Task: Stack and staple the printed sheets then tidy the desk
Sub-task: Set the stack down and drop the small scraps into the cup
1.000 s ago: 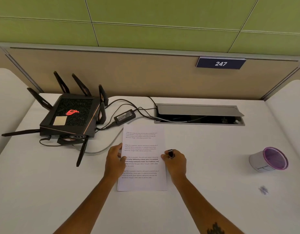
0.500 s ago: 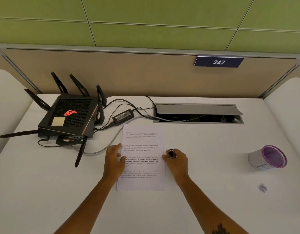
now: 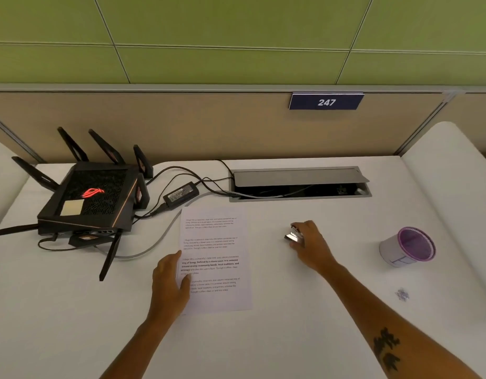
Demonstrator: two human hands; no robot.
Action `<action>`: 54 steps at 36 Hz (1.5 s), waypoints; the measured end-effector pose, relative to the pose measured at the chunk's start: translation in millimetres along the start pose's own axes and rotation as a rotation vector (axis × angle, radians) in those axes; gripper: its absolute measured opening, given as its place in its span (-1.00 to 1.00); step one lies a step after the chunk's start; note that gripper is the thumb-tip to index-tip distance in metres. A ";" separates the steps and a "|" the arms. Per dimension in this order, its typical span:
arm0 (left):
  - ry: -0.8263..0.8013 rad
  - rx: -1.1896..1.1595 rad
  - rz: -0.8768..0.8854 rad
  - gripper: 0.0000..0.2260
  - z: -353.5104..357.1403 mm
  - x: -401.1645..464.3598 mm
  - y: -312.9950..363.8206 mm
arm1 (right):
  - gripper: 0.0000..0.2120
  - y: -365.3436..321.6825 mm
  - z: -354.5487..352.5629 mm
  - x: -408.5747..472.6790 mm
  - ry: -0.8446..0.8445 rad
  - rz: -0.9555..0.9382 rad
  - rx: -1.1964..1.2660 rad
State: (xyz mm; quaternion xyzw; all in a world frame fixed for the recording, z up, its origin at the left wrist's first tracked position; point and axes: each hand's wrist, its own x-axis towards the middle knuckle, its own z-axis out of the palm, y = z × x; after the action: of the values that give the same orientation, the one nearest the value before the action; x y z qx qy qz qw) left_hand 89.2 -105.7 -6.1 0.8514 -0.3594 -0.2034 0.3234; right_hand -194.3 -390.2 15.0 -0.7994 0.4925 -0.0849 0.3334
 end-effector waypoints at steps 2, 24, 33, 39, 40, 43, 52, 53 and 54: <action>0.001 0.001 -0.001 -0.40 0.9 -2.7 1.4 | -0.54 10.6 -11.2 8.5 0.005 -0.058 -0.089; 0.078 0.118 -0.047 -0.36 5.0 -30.4 34.1 | -0.54 72.9 -87.9 66.8 -0.092 -0.209 -0.469; 0.048 0.150 -0.030 -0.31 18.0 -39.0 34.2 | -0.47 80.5 -88.1 64.1 -0.092 -0.185 -0.411; 0.047 0.207 0.044 -0.27 28.6 -45.4 47.9 | -0.28 79.1 -80.7 37.2 0.073 -0.149 -0.320; 0.043 0.214 0.058 -0.25 30.8 -46.8 51.2 | -0.30 78.0 -77.3 28.8 0.117 -0.156 -0.292; 0.029 0.234 0.082 -0.21 39.0 -52.7 61.8 | -0.32 78.6 -66.3 0.7 0.180 -0.179 -0.280; -0.022 0.362 0.220 -0.09 85.7 -85.1 93.6 | -0.30 116.2 -45.8 -88.9 0.155 -0.251 -0.435; -0.036 0.372 0.237 -0.11 91.6 -90.5 99.1 | -0.30 121.5 -46.7 -98.1 0.155 -0.254 -0.445; -0.051 0.376 0.254 -0.13 97.4 -95.6 104.8 | -0.31 126.6 -48.0 -106.7 0.154 -0.255 -0.451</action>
State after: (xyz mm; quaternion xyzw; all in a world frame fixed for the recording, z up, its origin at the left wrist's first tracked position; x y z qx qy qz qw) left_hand -80.5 -129.8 8.8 0.8392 -0.5034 -0.1118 0.1730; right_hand -362.6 -358.8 -5.9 -0.9003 0.4182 -0.0750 0.0949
